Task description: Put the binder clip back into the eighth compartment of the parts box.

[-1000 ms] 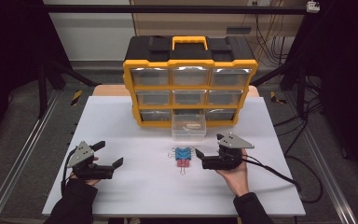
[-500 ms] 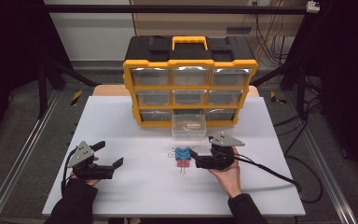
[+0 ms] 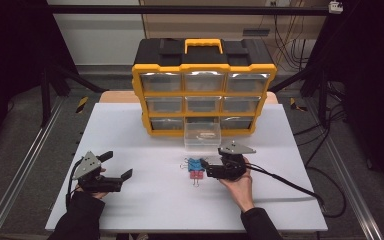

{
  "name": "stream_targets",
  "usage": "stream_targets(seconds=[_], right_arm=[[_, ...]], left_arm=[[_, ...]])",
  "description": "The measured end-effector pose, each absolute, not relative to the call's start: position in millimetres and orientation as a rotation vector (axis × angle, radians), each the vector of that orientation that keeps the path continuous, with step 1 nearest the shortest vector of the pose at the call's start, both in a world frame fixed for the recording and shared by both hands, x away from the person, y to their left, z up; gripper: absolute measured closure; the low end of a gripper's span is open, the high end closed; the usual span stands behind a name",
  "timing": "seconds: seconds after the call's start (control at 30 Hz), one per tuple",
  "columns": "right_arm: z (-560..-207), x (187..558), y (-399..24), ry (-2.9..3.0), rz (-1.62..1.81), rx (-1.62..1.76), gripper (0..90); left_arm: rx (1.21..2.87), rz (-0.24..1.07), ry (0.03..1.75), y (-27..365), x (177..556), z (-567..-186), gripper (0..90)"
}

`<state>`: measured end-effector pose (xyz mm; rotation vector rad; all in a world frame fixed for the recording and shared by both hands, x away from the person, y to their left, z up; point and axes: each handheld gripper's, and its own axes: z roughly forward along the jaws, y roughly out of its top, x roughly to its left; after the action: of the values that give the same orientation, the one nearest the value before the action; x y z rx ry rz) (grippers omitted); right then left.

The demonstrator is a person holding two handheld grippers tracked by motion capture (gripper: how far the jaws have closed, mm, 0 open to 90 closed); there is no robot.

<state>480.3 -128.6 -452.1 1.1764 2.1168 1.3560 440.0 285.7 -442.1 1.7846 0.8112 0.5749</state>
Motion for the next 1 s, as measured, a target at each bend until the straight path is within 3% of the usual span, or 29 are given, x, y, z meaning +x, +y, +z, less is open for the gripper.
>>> stream_targets(seconds=[0.53,1.0], right_arm=[[-464,488,-123,2.168,1.305,1.233,43.0],[-471,495,-120,2.195,1.295,1.276,57.7]], left_arm=[[1.783,0.576,0.81,286,440,-442,1.4],[1.786,0.576,0.809,286,440,-442,1.4]])
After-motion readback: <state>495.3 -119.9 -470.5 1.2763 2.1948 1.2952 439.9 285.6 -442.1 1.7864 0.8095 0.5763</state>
